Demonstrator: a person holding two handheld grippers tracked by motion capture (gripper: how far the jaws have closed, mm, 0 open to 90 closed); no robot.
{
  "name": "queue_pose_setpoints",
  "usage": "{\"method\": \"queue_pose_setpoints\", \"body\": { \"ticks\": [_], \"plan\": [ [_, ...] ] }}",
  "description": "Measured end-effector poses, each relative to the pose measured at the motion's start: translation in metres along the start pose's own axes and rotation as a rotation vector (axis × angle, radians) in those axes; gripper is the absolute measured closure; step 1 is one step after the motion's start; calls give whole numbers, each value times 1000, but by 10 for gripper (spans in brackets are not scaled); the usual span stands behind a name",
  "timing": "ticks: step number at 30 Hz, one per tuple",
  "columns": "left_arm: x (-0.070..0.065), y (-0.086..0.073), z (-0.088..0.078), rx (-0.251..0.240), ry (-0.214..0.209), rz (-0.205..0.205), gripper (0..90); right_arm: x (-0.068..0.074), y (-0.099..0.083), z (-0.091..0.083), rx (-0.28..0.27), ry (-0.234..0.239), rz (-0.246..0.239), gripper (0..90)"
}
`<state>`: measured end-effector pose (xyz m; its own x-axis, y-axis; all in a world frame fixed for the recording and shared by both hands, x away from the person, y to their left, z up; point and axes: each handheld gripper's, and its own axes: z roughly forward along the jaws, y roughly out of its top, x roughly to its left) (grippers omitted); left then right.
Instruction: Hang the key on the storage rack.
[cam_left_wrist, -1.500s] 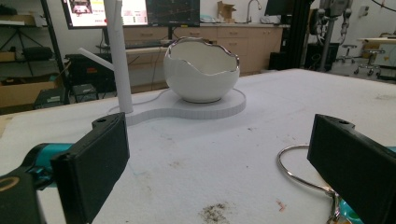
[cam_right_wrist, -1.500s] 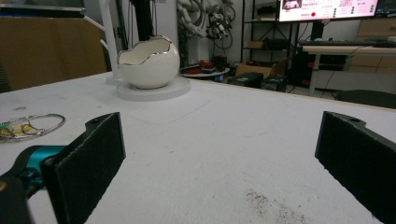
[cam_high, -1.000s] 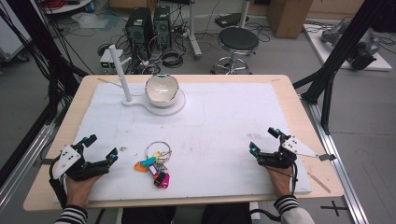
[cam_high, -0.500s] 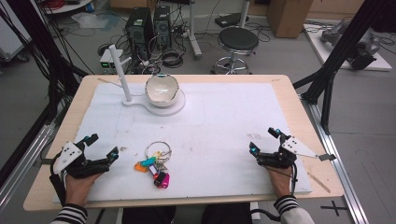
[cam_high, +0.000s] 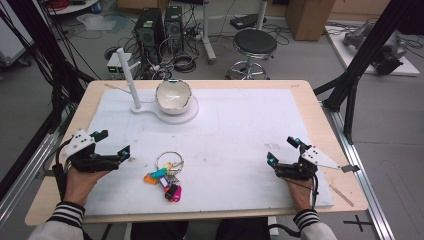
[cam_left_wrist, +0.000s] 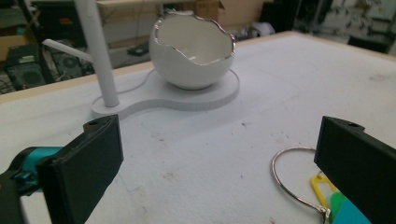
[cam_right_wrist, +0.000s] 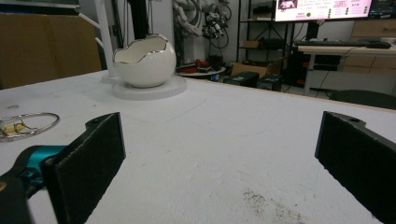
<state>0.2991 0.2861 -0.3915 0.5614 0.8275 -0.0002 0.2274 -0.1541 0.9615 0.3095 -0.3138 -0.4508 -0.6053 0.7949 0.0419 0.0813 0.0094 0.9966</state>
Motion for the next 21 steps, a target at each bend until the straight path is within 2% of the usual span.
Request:
{"method": "queue_pose_setpoints", "body": {
  "ticks": [3, 5, 13, 15, 16, 18, 21],
  "plan": [
    [-5, 17, 8, 66, -27, 64, 17, 0, 0, 0, 0, 0, 1, 11],
    [-6, 21, 9, 72, -32, 78, 17, 0, 0, 0, 0, 0, 1, 11],
    [-12, 49, 27, 152, -57, 120, 17, 0, 0, 0, -2, 2, -4, 11],
    [-14, 58, 34, 200, -73, 135, 17, 0, 0, 0, -2, 3, -3, 11],
    [-14, 58, 34, 200, -73, 135, 17, 0, 0, 0, -1, 2, -2, 11],
    [-15, 63, 42, 238, -87, 137, 17, 0, 0, 0, 0, 1, -3, 11],
    [-15, 66, 47, 262, -99, 137, 17, 0, 0, 0, 2, 0, -5, 11]
  ]
}}
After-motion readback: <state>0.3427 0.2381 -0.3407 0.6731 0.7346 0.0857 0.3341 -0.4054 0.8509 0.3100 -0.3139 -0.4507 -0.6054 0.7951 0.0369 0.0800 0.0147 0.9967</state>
